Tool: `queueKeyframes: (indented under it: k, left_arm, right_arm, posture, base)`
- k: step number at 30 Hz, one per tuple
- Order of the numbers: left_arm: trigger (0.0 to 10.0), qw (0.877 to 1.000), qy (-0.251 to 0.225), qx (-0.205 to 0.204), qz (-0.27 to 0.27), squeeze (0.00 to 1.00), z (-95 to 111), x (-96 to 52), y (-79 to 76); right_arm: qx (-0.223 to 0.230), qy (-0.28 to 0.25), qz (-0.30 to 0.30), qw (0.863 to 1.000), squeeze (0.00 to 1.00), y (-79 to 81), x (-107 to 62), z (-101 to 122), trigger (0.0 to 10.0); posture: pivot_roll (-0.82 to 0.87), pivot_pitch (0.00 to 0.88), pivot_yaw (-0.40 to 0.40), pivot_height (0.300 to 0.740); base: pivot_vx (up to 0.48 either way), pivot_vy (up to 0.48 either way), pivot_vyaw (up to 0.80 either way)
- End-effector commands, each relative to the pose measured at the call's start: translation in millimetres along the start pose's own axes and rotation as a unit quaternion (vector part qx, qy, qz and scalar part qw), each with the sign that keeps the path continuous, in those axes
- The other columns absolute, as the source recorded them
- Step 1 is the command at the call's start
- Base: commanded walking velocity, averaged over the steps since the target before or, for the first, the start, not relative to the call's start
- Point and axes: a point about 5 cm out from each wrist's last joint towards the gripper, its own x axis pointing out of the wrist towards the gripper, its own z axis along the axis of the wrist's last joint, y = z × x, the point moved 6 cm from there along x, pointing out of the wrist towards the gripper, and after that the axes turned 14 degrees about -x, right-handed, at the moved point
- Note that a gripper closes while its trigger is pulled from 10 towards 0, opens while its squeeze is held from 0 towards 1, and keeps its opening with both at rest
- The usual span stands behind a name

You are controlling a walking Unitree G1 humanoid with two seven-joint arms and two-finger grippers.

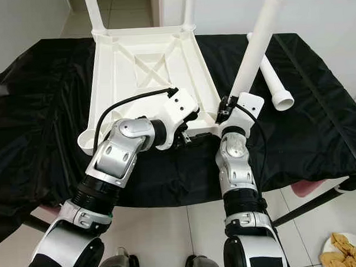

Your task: Building children table

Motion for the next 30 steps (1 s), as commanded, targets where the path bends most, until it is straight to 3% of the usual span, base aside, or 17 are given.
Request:
queueKeyframes:
  k: [1, 6, 7, 8, 17, 25, 27, 29, 30]
  left_arm:
    - [10.0, 0.997, -0.015, 0.000, 0.078, 0.00, 2, 0.2, 14.8]
    - [10.0, 0.997, -0.016, 0.002, 0.075, 0.00, 2, 1.5, 12.8]
    - [10.0, 0.997, -0.017, 0.002, 0.074, 0.00, 3, 1.8, 12.4]
    - [10.0, 0.997, -0.017, 0.003, 0.074, 0.00, 3, 2.0, 12.2]
    - [10.0, 0.997, -0.017, 0.006, 0.074, 0.00, 3, 2.3, 12.1]
    - [10.0, 0.997, -0.016, 0.011, 0.075, 0.00, 3, 2.0, 12.7]
    - [10.0, 0.997, -0.016, 0.011, 0.074, 0.00, 3, 1.7, 12.7]
    - [10.0, 0.997, -0.016, 0.011, 0.074, 0.00, 4, 1.8, 13.0]
    - [10.0, 0.997, -0.016, 0.011, 0.074, 0.00, 4, 1.8, 13.2]
  right_arm:
    - [0.003, 0.022, -0.002, 1.000, 1.00, -6.9, -3.0, -14, 10.0]
    - [0.007, 0.009, 0.078, 0.997, 1.00, 12.2, -6.8, -11, 10.0]
    - [0.000, 0.010, 0.087, 0.996, 0.44, 12.2, -6.7, -12, 10.0]
    - [-0.004, 0.012, 0.098, 0.995, 0.00, 12.7, -6.7, -14, 10.0]
    - [-0.034, 0.003, 0.164, 0.986, 0.00, 10.2, 1.2, -14, 10.0]
    - [-0.065, -0.042, 0.261, 0.962, 0.00, 3.2, 10.3, 3, 10.0]
    - [-0.059, -0.047, 0.306, 0.949, 0.00, 0.2, 9.5, 7, 10.0]
    - [-0.072, -0.049, 0.318, 0.944, 0.00, 0.2, 9.2, 6, 10.0]
    - [-0.090, -0.050, 0.343, 0.934, 0.00, 0.1, 7.8, 4, 10.0]
  posture:
    - [0.04, 0.048, -0.027, 0.740]
    - [0.03, 0.043, -0.029, 0.740]
    - [0.03, 0.041, -0.030, 0.740]
    - [0.03, 0.041, -0.031, 0.740]
    - [0.03, 0.030, -0.031, 0.740]
    - [0.04, 0.025, -0.028, 0.740]
    - [0.04, 0.027, -0.028, 0.740]
    - [0.03, 0.032, -0.025, 0.740]
    - [0.04, 0.034, -0.026, 0.740]
  base:
    - [0.000, 0.000, 0.00]
    - [0.000, 0.000, 0.00]
    - [0.000, 0.000, 0.00]
    - [0.000, 0.000, 0.00]
    - [0.000, 0.000, 0.00]
    - [0.000, 0.000, 0.00]
    - [0.000, 0.000, 0.00]
    - [0.000, 0.000, 0.00]
    - [0.000, 0.000, 0.00]
